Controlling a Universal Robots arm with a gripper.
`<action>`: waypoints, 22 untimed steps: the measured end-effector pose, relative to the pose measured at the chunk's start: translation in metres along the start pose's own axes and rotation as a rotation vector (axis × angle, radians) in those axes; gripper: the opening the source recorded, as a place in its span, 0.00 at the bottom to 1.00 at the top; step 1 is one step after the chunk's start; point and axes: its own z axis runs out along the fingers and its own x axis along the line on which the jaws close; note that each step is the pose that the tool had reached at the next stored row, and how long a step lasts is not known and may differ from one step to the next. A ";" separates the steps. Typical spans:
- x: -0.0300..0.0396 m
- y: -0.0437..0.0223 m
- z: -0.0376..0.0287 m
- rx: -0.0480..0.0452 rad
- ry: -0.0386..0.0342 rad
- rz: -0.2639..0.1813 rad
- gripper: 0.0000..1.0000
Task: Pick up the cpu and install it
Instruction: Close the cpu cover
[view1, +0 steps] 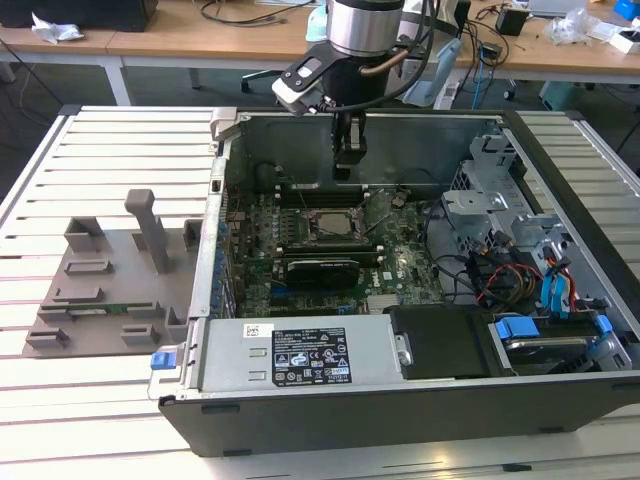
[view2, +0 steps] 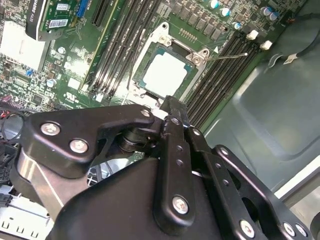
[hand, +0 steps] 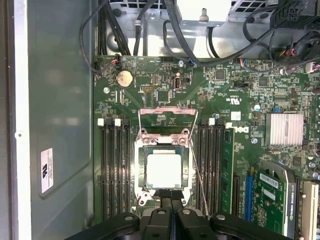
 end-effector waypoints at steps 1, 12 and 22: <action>0.0000 0.0043 0.0003 0.0003 0.0003 0.000 0.11; 0.0000 0.0346 0.0001 0.0049 0.0001 0.000 0.11; 0.0015 0.0714 0.0080 0.0200 0.0015 -0.001 0.11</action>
